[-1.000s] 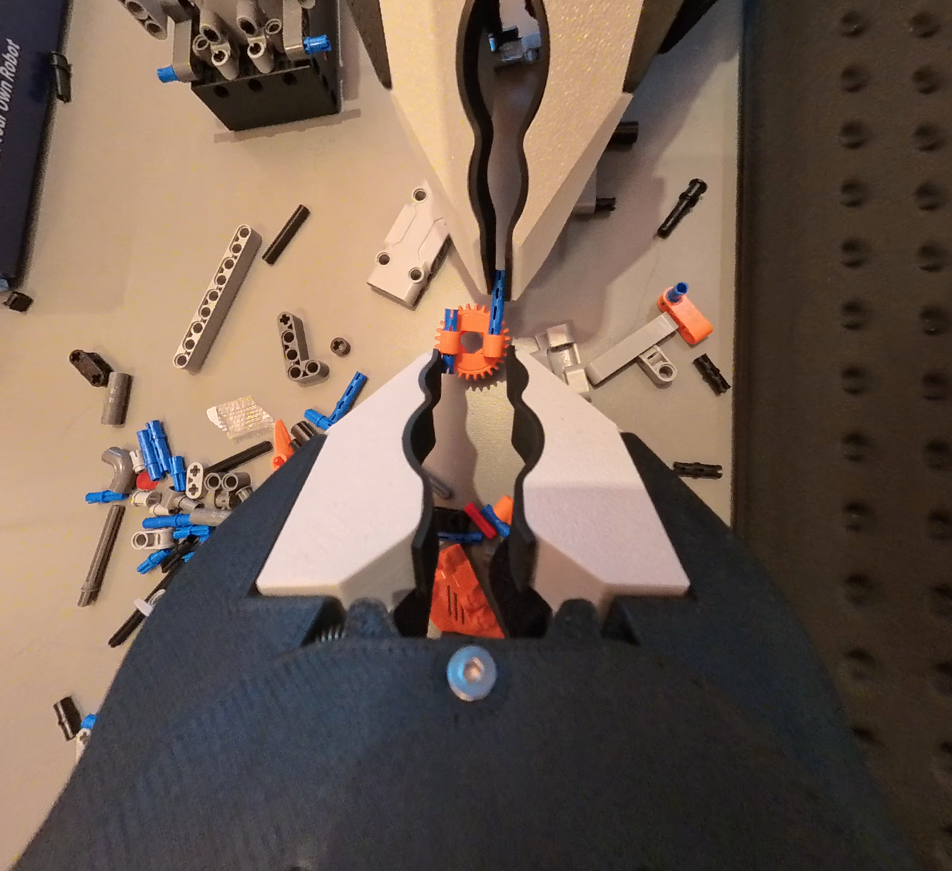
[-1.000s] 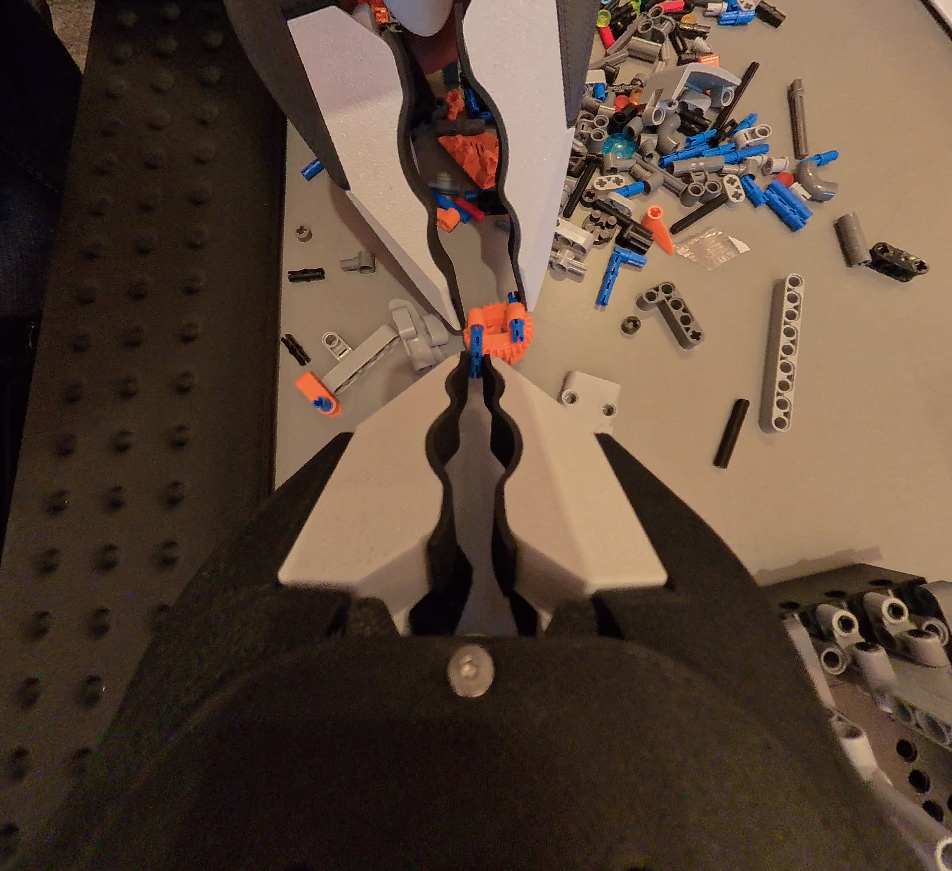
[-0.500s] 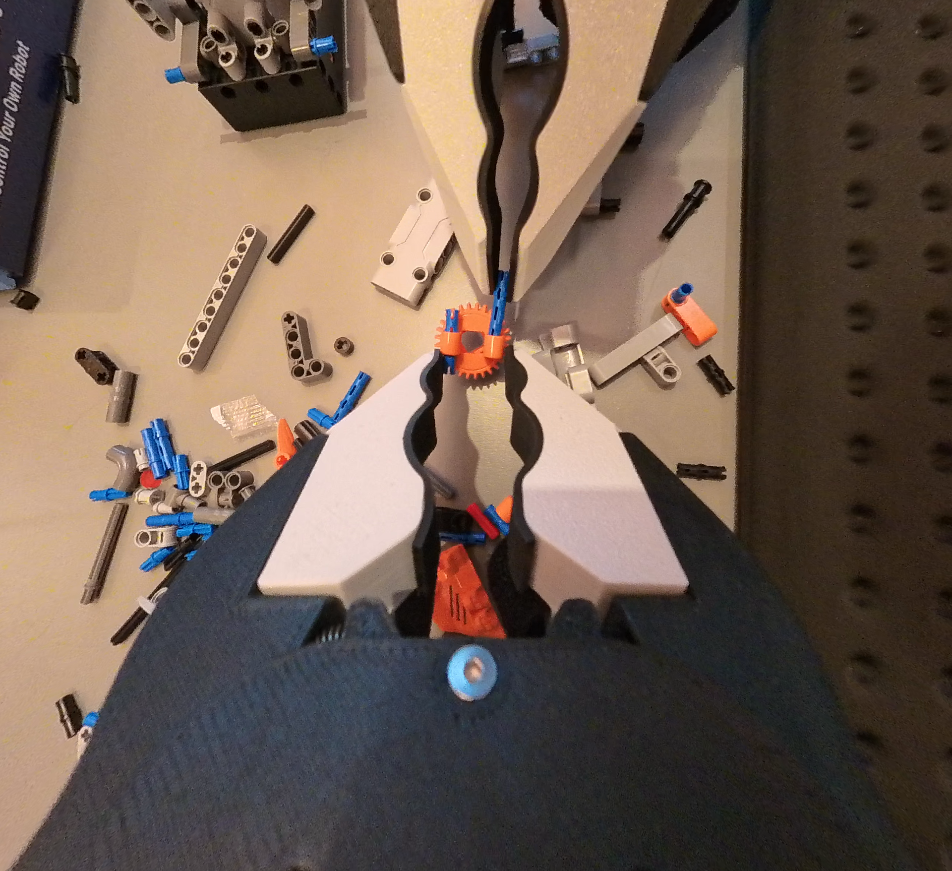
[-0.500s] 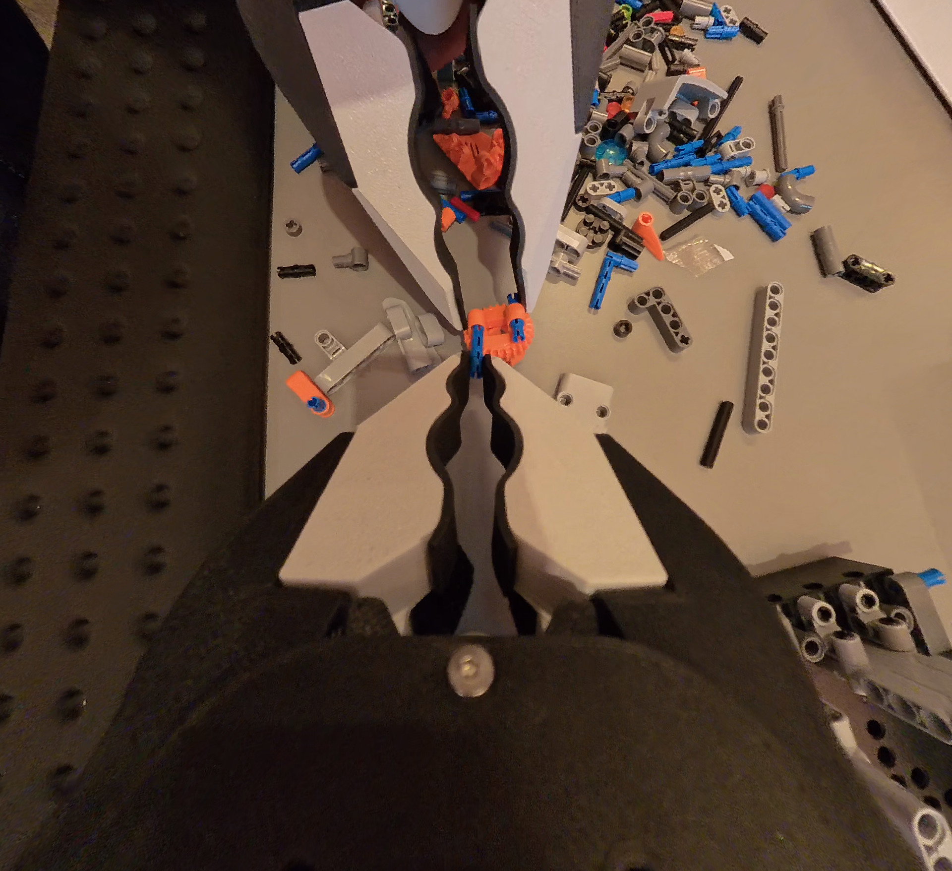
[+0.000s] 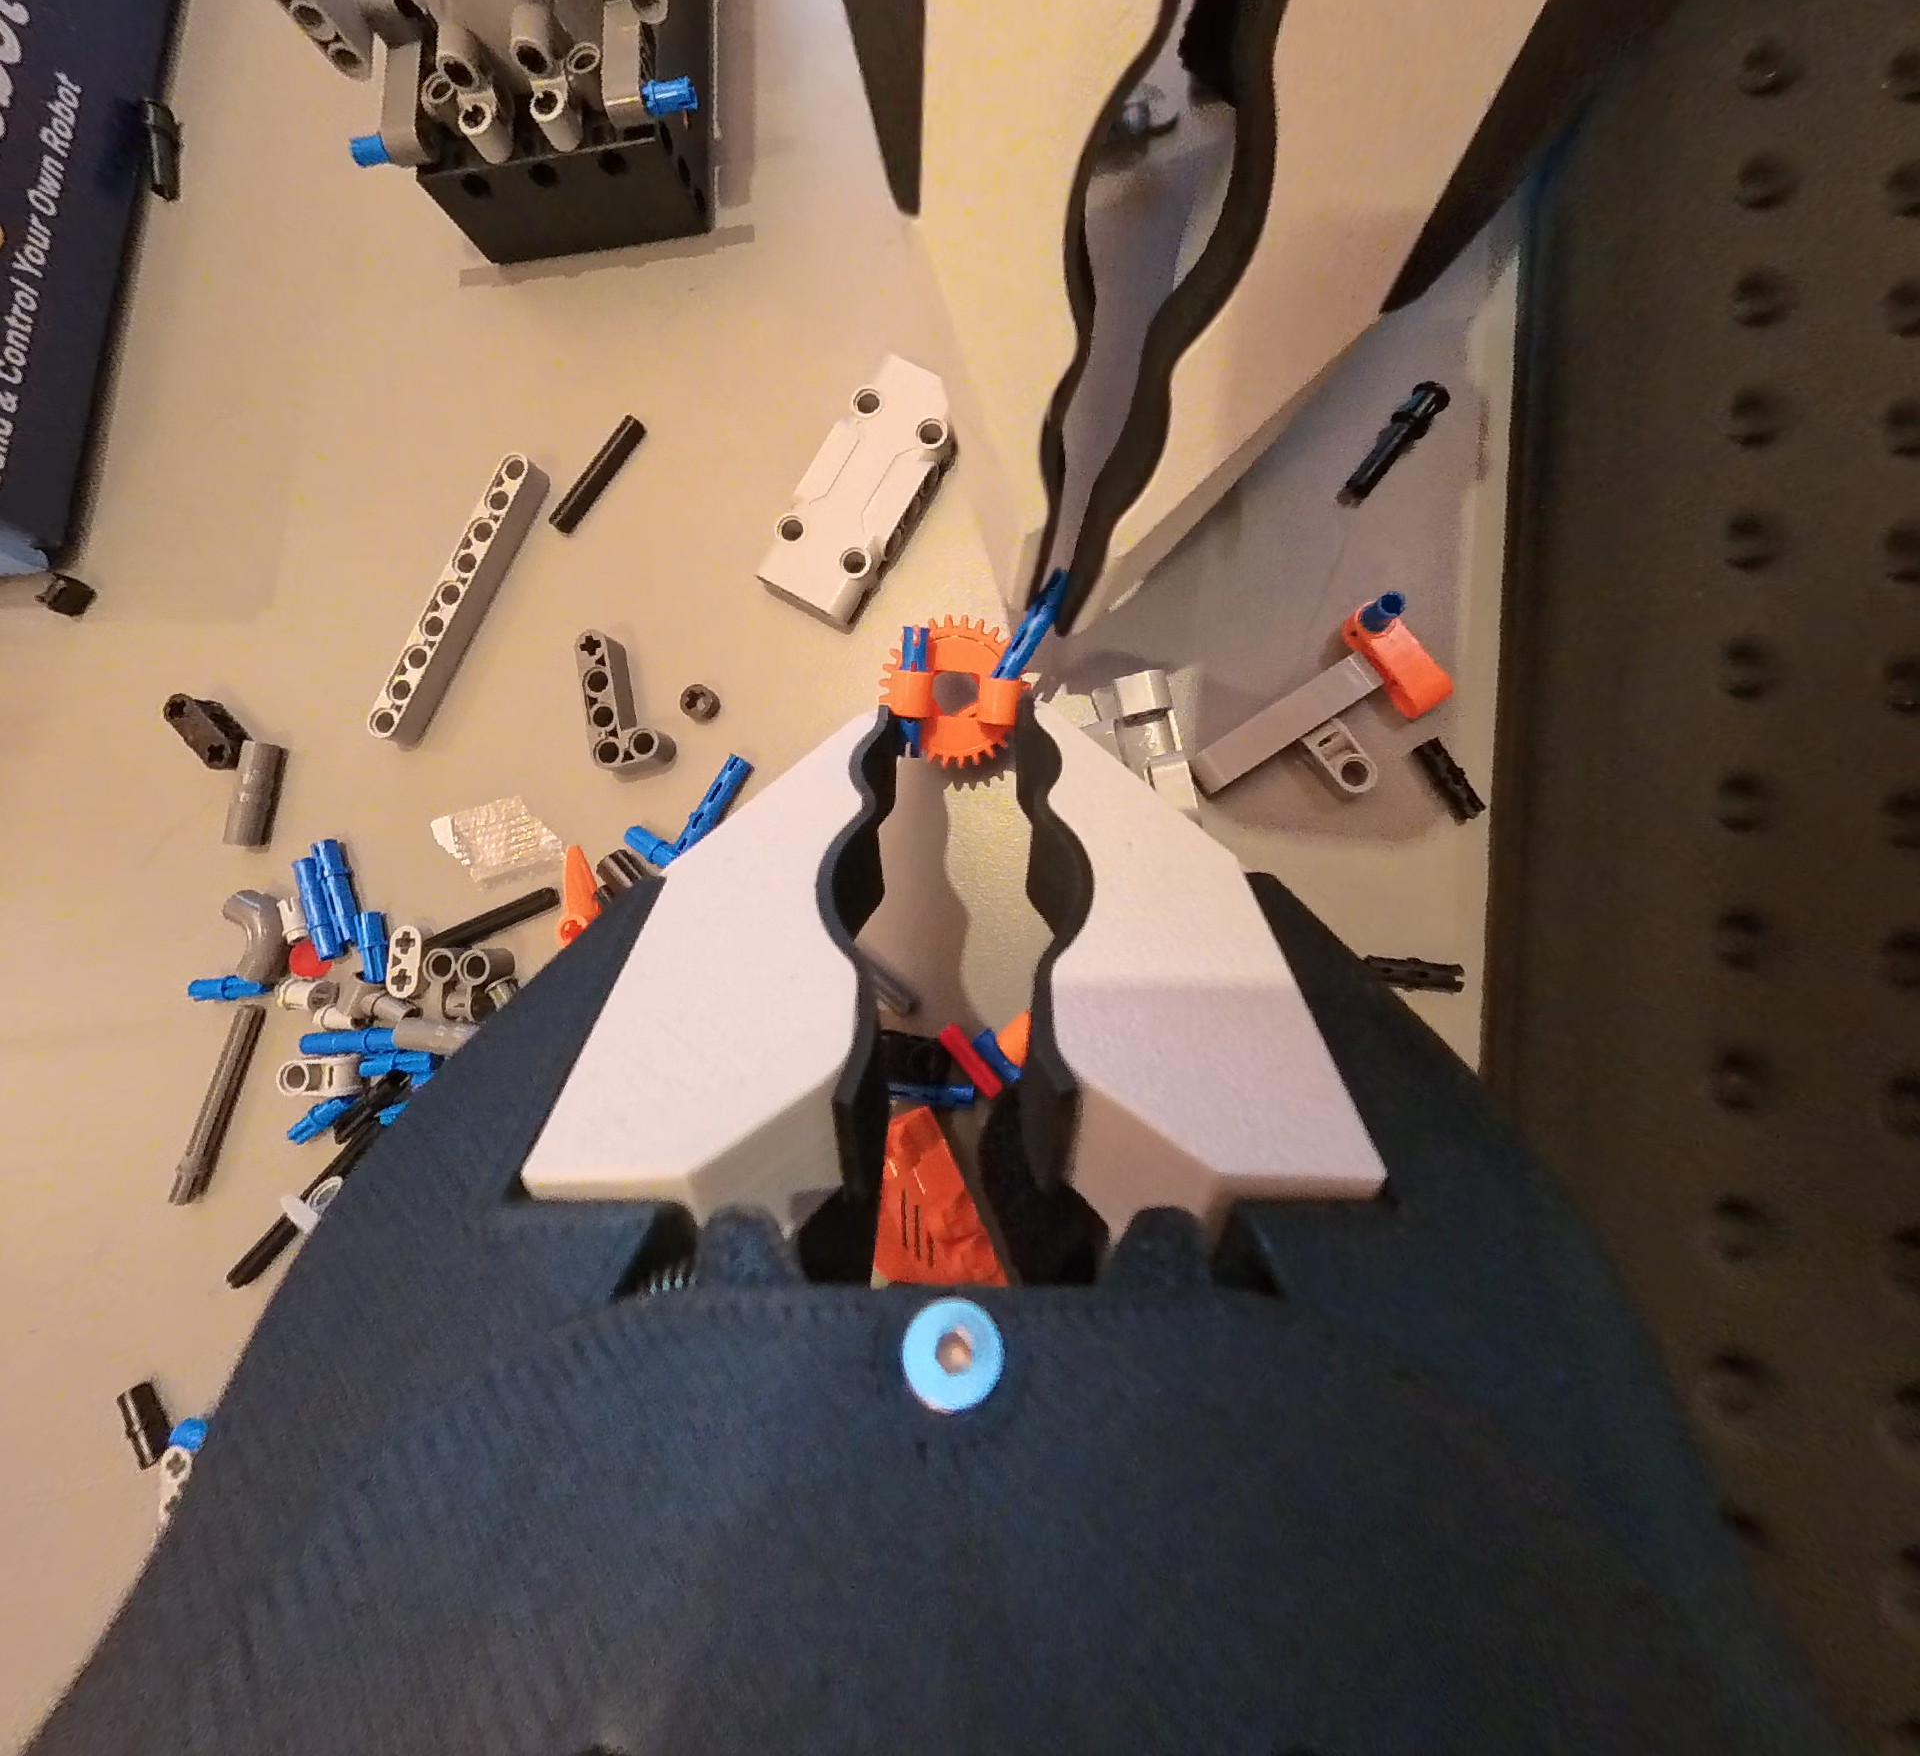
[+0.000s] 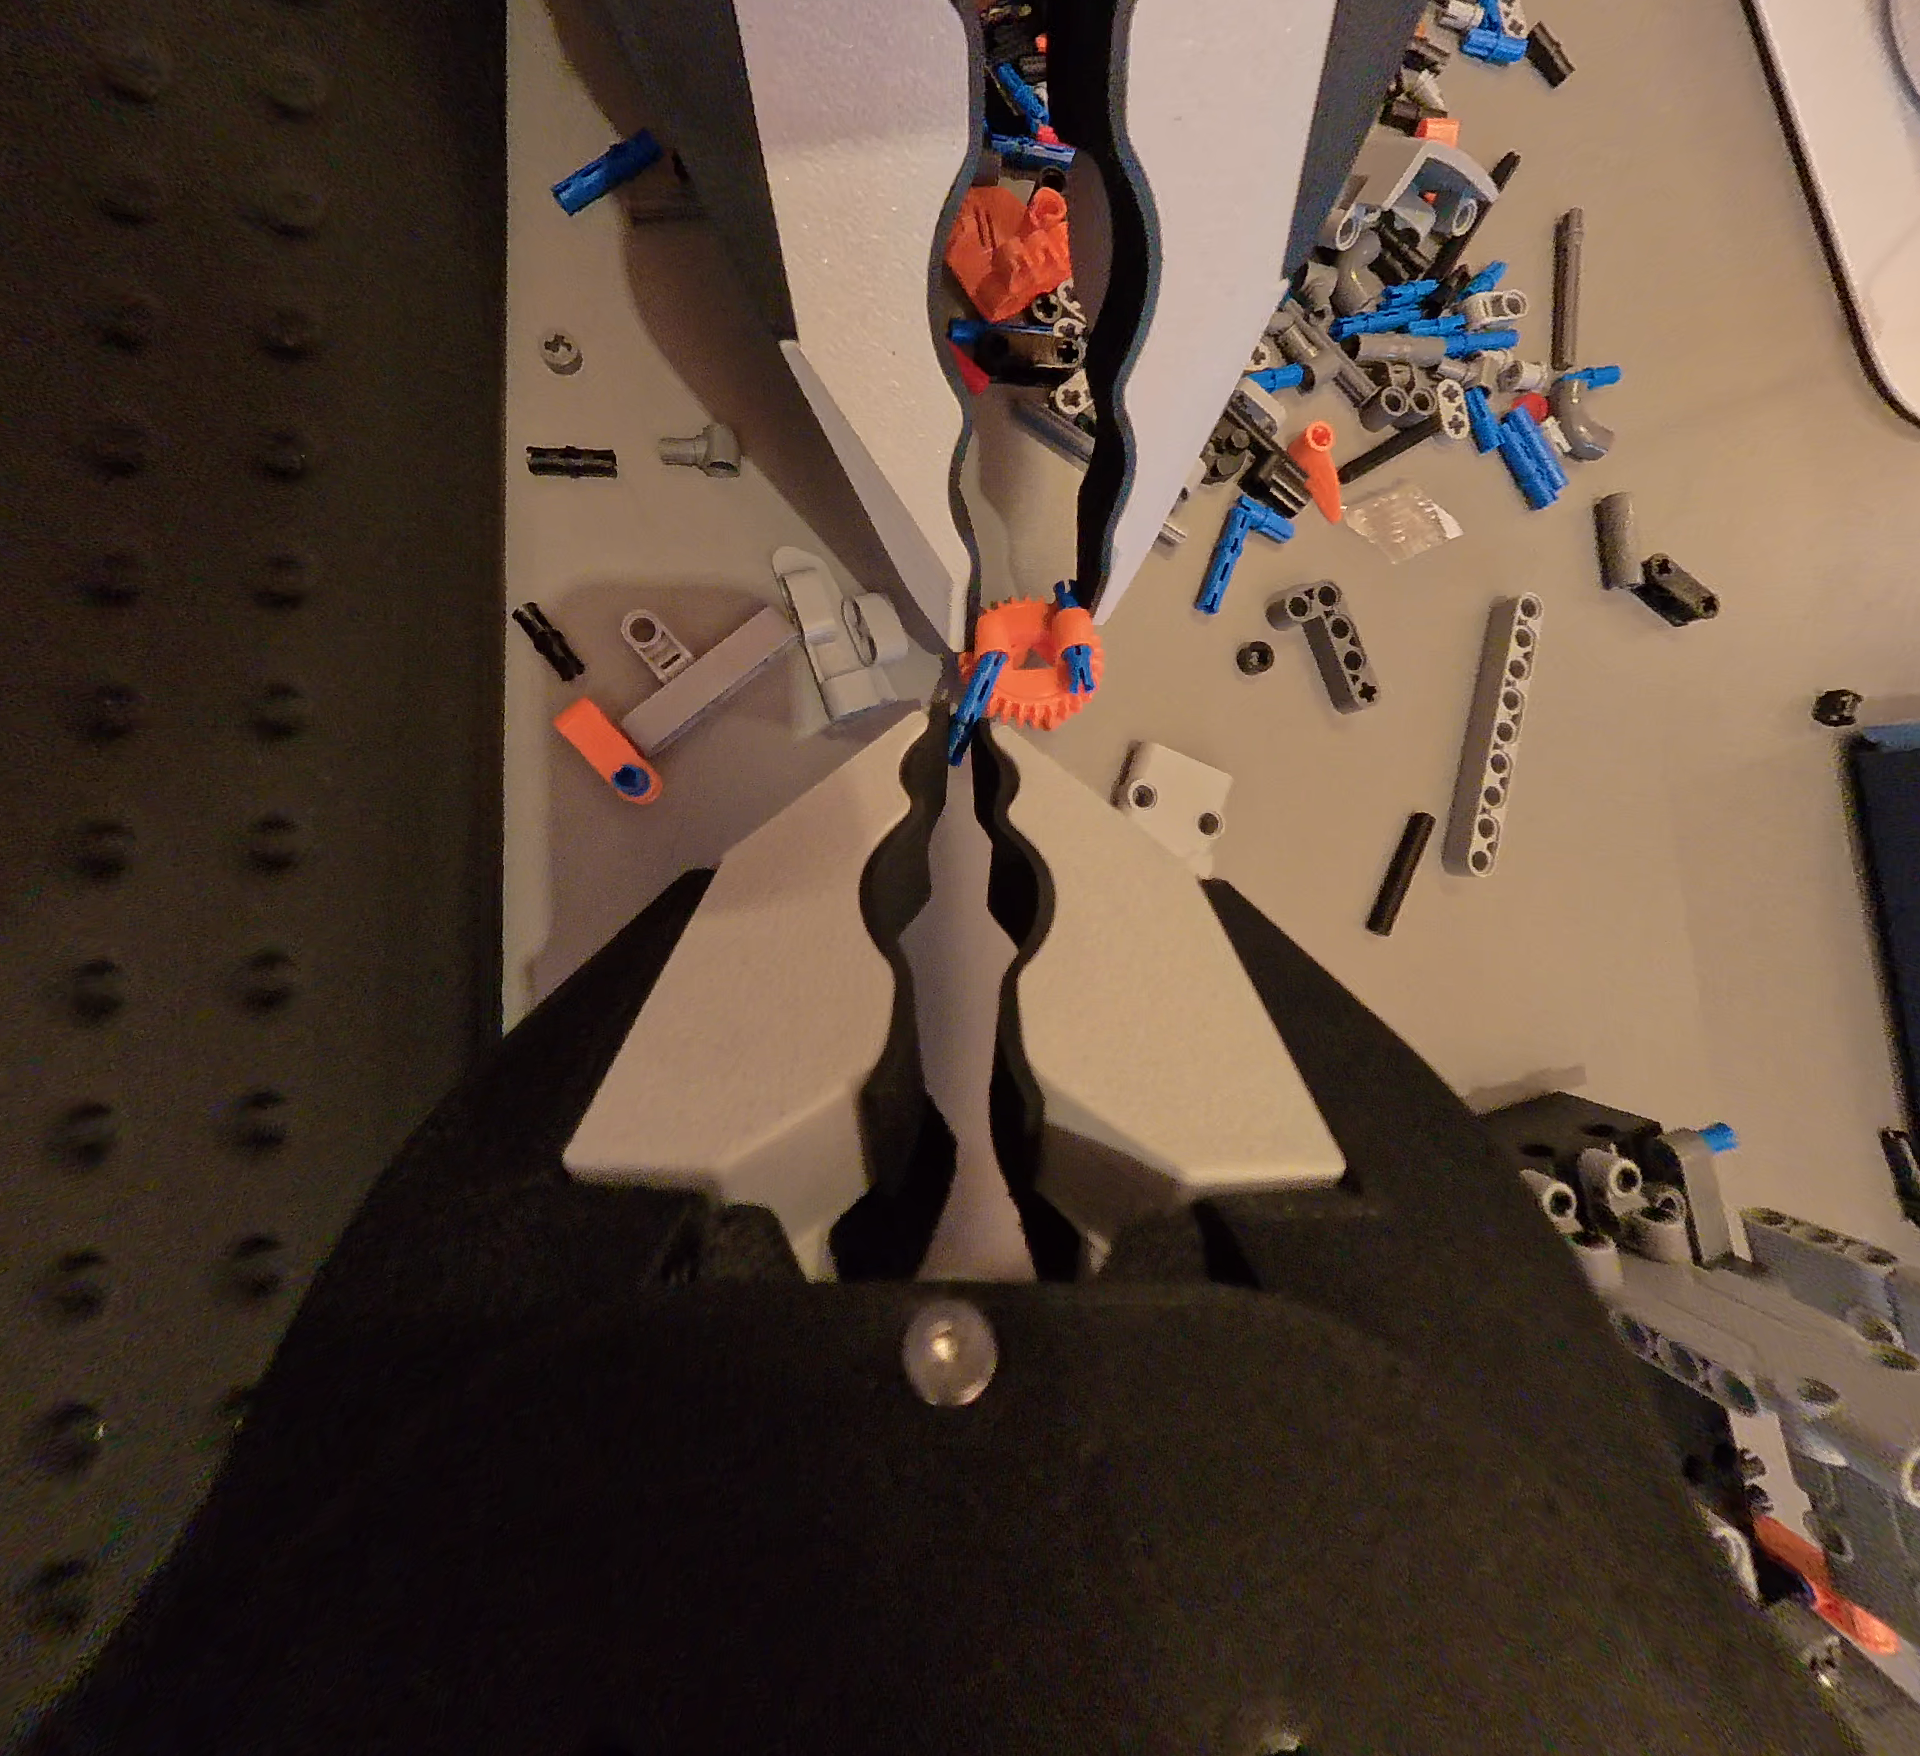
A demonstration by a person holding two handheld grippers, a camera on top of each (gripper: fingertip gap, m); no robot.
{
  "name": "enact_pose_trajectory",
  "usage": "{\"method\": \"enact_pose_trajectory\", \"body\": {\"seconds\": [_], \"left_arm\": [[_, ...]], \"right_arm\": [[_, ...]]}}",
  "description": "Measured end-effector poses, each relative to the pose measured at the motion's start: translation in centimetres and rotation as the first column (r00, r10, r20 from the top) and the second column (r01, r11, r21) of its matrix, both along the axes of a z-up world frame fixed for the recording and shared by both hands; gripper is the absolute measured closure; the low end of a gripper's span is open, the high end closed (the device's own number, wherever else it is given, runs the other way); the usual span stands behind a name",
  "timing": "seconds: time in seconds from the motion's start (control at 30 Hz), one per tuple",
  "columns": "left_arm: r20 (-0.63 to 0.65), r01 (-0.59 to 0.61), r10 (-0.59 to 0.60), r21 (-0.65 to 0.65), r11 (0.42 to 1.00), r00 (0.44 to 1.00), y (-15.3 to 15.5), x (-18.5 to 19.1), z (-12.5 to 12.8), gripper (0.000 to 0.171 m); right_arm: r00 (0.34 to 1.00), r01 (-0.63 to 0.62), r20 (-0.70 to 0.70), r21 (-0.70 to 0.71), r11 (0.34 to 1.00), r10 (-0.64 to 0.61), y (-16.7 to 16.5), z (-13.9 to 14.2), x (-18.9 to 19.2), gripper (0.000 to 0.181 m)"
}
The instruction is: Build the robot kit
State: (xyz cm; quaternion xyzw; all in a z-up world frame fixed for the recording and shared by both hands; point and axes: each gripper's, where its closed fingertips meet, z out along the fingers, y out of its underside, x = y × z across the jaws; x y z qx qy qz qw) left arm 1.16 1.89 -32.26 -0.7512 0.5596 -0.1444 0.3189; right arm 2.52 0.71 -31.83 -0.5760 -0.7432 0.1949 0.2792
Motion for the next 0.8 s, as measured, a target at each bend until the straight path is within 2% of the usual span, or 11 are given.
{"method": "enact_pose_trajectory", "body": {"seconds": [0.17, 0.23, 0.43, 0.63, 0.8], "left_arm": [[-0.009, 0.025, -0.025, 0.025, 0.999, 1.0, -0.3, 0.7, 0.2, 0.151], [-0.053, 0.026, -0.023, 0.056, 0.998, 0.998, -0.1, 0.5, 0.0, 0.151], [-0.035, 0.02, -0.019, 0.028, 0.999, 0.999, -0.1, 0.3, 0.0, 0.151], [-0.076, 0.054, -0.042, 0.16, 0.986, 0.996, 0.0, 0.3, 0.9, 0.143], [-0.103, 0.167, -0.143, 0.28, 0.945, 0.984, -1.3, 1.7, 2.1, 0.157]], "right_arm": [[0.998, -0.06, 0.027, -0.015, 0.998, 0.061, -1.0, -0.4, -0.1, 0.181], [0.999, -0.049, 0.012, -0.021, 0.999, 0.05, -0.7, -0.1, 0.1, 0.181], [1.0, -0.021, -0.004, -0.08, 0.997, 0.021, -0.3, 0.0, 0.5, 0.18], [0.998, -0.014, -0.067, -0.215, 0.977, -0.001, -0.2, 0.9, 0.6, 0.18], [0.995, -0.021, -0.097, -0.284, 0.959, -0.007, -0.4, 1.5, 0.7, 0.179]]}}
